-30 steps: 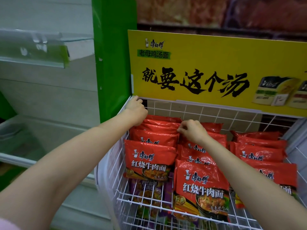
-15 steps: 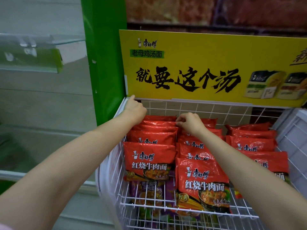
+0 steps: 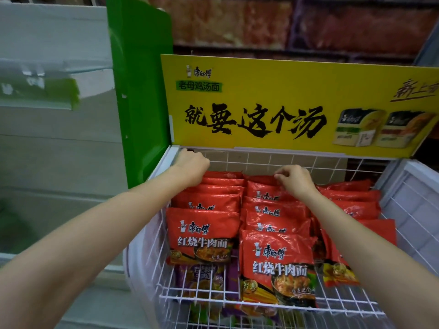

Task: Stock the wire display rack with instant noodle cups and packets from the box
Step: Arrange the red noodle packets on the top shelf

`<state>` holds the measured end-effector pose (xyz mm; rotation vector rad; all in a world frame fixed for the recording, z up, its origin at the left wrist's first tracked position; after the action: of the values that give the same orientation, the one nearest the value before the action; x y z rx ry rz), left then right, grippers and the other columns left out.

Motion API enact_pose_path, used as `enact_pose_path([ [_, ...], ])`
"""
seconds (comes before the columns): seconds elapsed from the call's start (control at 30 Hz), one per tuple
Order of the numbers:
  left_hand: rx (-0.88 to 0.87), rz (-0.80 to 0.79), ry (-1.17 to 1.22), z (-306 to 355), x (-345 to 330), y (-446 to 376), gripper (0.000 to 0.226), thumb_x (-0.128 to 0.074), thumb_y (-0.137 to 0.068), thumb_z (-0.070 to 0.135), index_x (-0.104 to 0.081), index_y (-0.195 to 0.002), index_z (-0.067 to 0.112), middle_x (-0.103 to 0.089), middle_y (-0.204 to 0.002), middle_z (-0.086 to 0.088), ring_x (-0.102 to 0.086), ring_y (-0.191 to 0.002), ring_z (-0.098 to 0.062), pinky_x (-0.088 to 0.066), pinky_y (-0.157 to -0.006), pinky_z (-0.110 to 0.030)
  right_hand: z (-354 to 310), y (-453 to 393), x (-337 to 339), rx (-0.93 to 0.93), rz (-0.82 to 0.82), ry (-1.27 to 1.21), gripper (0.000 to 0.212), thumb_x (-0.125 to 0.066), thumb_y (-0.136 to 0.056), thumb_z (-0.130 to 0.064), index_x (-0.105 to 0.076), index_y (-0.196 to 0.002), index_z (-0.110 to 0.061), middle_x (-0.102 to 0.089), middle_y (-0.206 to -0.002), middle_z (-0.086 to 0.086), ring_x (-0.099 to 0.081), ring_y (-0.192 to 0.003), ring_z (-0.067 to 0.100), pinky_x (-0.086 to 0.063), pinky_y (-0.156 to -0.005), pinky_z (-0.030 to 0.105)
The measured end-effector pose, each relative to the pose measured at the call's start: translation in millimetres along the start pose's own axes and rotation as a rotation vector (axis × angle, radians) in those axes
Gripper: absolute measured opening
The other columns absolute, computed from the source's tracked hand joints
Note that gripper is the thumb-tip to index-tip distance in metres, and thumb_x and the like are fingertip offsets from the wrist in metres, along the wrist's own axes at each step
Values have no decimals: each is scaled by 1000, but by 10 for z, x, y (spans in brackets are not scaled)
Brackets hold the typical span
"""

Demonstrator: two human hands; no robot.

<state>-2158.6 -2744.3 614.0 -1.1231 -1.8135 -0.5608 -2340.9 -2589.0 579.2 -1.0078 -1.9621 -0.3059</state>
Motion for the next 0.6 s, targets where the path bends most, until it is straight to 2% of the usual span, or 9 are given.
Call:
enact_pose_path([
  [0.07, 0, 13, 115, 112, 83, -79, 22, -48, -91, 11, -60, -110, 11, -61, -115, -12, -59, -106, -31, -44, -75, -36, 117, -38, 141, -7, 15, 16, 14, -60, -90, -17, -72, -95, -12, -72, -91, 13, -66, -91, 30, -52, -84, 39],
  [0.13, -24, 30, 224, 320, 170, -220, 20, -50, -91, 12, -62, -106, 11, -63, -111, -10, -59, -102, -30, -46, -71, -36, 225, -77, 264, -8, 16, 25, 14, -60, -90, -16, -72, -94, -12, -72, -92, 14, -66, -90, 31, -52, -83, 39],
  [0.27, -35, 72, 353, 765, 333, -509, 25, -48, -89, 6, -65, -107, 10, -63, -112, -10, -60, -102, -30, -52, -80, -41, 319, -193, 376, 56, -61, 129, 19, -56, -92, -13, -71, -104, -11, -69, -107, 13, -63, -99, 29, -50, -88, 39],
  [0.43, 34, 68, 146, 1074, 437, -711, 21, -51, -87, 5, -62, -104, 12, -66, -107, -8, -60, -103, -26, -42, -81, -33, 320, -315, 174, 192, -237, 328, 35, -58, -91, -18, -60, -126, -17, -61, -126, 12, -55, -117, 30, -46, -96, 36],
  [0.53, 57, 41, 41, 1169, 427, -706, 21, -53, -89, 9, -62, -106, 16, -65, -111, -6, -55, -111, -25, -33, -98, -35, 322, -333, 74, 264, -247, 460, 37, -60, -88, -26, -59, -125, -21, -63, -123, 10, -57, -115, 30, -48, -93, 39],
  [0.6, 70, -1, 7, 1220, 363, -673, 22, -53, -89, 11, -62, -108, 17, -65, -114, -5, -50, -115, -25, -30, -101, -36, 297, -332, 48, 337, -217, 558, 33, -59, -88, -30, -61, -120, -20, -65, -119, 10, -59, -112, 30, -49, -89, 39],
])
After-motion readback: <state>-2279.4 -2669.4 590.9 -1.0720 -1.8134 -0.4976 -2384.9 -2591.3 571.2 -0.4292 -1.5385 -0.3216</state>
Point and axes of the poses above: each hand's wrist, its own y-axis away from the middle knuckle, its own x-axis out of the back of the hand, z = x × y, the point moved 8 cm from there along -y, towards the middle knuckle
